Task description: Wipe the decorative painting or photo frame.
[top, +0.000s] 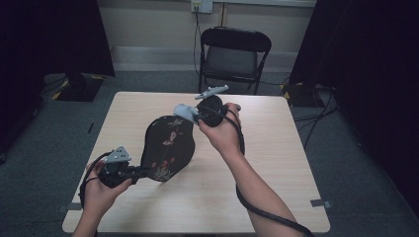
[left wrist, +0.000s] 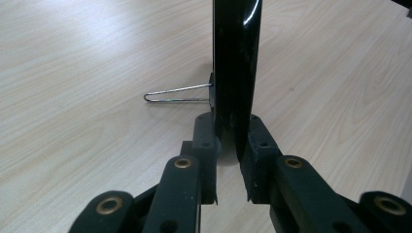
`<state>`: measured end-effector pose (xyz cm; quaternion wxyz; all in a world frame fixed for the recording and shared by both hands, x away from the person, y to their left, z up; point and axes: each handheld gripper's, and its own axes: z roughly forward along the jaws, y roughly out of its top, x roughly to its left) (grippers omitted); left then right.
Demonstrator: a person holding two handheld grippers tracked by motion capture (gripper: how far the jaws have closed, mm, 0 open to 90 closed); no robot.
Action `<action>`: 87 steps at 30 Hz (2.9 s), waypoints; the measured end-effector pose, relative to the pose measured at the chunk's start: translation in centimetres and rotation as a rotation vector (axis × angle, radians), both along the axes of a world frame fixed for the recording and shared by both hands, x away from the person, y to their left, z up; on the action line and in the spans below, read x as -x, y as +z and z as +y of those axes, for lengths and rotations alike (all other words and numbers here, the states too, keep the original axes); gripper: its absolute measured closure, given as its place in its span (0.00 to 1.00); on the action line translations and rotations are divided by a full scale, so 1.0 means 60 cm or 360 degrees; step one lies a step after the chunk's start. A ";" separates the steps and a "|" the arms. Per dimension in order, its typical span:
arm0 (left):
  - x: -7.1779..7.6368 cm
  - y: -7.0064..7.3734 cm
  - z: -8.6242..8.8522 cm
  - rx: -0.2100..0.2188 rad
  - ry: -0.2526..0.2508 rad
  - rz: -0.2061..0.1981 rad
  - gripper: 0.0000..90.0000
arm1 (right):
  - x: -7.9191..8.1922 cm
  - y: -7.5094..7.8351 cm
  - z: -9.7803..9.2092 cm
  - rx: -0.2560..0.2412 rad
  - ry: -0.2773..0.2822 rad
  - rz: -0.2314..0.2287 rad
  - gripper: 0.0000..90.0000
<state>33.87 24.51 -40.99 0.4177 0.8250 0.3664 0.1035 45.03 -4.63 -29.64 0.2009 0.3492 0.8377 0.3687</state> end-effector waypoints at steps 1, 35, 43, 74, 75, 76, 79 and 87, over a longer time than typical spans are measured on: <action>0.000 0.000 0.000 0.0000 0.0003 0.0000 0.87 | -0.001 -0.002 -0.002 -0.0002 -0.0005 0.0001 0.88; 0.000 0.000 0.000 0.0026 0.0034 0.0028 0.87 | -0.007 -0.133 -0.036 0.0057 -0.0089 0.0149 0.88; 0.000 0.000 0.000 0.0027 0.0035 0.0020 0.87 | -0.004 -0.165 -0.038 0.0076 -0.0080 0.0195 0.88; 0.000 0.001 -0.002 0.0035 0.0030 0.0026 0.87 | 0.025 -0.268 -0.034 0.0293 -0.0001 0.0246 0.87; 0.000 0.001 -0.002 0.0035 0.0030 0.0026 0.87 | 0.025 -0.268 -0.034 0.0293 -0.0001 0.0246 0.87; 0.000 0.001 -0.002 0.0036 0.0033 0.0025 0.87 | 0.028 -0.271 -0.032 0.0291 0.0013 0.0249 0.87; -0.001 0.002 -0.003 0.0035 0.0034 0.0029 0.87 | 0.031 -0.274 -0.030 0.0293 0.0040 0.0254 0.87; -0.003 0.003 -0.002 0.0032 0.0030 0.0033 0.87 | 0.048 -0.277 -0.040 0.0279 0.0110 0.0267 0.87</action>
